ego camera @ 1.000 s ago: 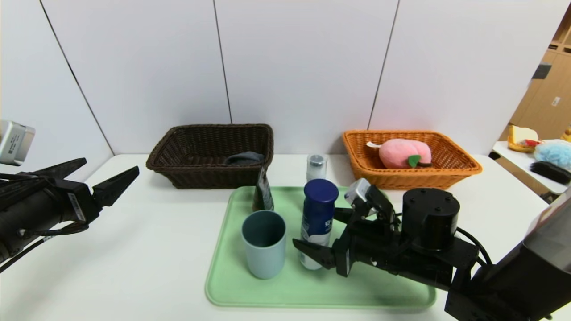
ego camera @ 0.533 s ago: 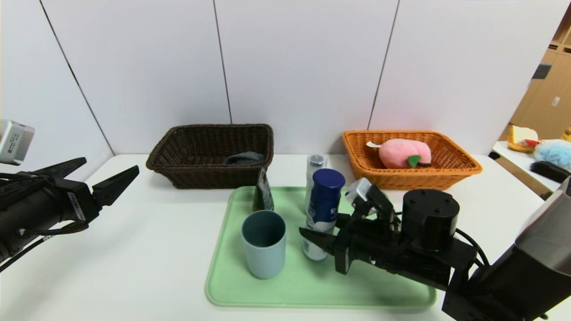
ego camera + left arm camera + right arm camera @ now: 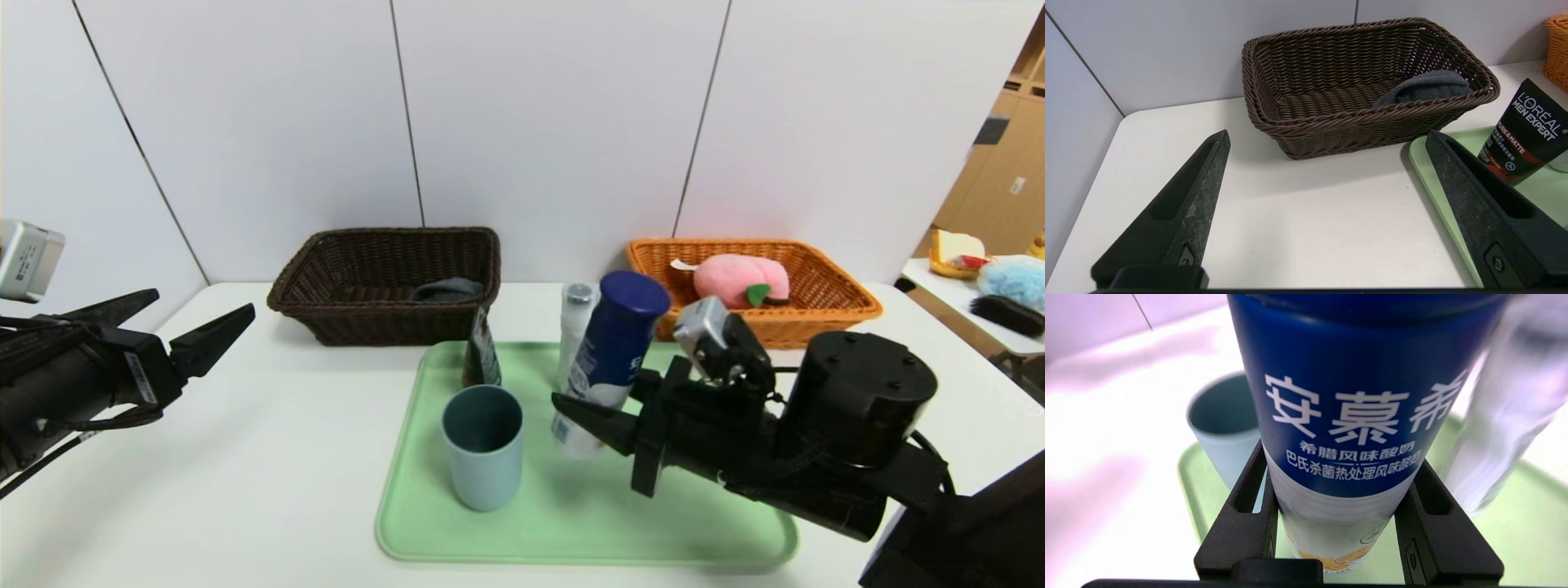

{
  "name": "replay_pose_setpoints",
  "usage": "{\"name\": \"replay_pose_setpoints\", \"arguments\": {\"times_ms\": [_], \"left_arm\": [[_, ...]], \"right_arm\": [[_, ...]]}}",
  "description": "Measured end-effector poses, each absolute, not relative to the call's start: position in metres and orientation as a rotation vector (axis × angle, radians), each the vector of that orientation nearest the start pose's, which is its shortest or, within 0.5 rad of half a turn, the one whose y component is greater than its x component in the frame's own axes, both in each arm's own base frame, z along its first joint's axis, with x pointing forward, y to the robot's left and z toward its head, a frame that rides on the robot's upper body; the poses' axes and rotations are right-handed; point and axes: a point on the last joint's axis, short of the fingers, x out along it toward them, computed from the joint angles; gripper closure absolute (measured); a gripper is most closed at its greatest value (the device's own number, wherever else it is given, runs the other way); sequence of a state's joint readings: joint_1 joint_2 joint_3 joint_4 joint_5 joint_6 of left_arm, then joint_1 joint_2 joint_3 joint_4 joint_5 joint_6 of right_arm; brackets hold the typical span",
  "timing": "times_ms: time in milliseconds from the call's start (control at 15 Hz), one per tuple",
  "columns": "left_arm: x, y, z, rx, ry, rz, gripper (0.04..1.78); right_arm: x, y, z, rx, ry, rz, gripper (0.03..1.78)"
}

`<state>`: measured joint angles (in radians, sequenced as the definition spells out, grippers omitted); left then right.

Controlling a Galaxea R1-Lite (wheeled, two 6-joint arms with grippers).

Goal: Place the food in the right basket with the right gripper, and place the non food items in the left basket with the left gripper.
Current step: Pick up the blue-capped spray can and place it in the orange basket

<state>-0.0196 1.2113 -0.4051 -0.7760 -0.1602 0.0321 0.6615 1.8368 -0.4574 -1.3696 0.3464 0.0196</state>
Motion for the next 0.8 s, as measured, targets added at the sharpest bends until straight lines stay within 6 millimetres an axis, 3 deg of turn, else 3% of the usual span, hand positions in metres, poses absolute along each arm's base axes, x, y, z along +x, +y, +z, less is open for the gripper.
{"name": "replay_pose_setpoints", "arguments": {"times_ms": [200, 533, 800], "left_arm": [[0.172, -0.007, 0.203, 0.030, 0.029, -0.179, 0.13], [0.170, -0.007, 0.203, 0.030, 0.030, -0.179, 0.13], [0.170, -0.007, 0.203, 0.030, 0.028, -0.179, 0.13]], "right_arm": [[0.222, 0.162, 0.169, 0.040, -0.094, 0.948, 1.03], [0.269, 0.079, 0.226, 0.024, -0.208, 0.607, 1.03], [0.304, 0.020, 0.237, 0.013, -0.113, 0.366, 1.03]]}}
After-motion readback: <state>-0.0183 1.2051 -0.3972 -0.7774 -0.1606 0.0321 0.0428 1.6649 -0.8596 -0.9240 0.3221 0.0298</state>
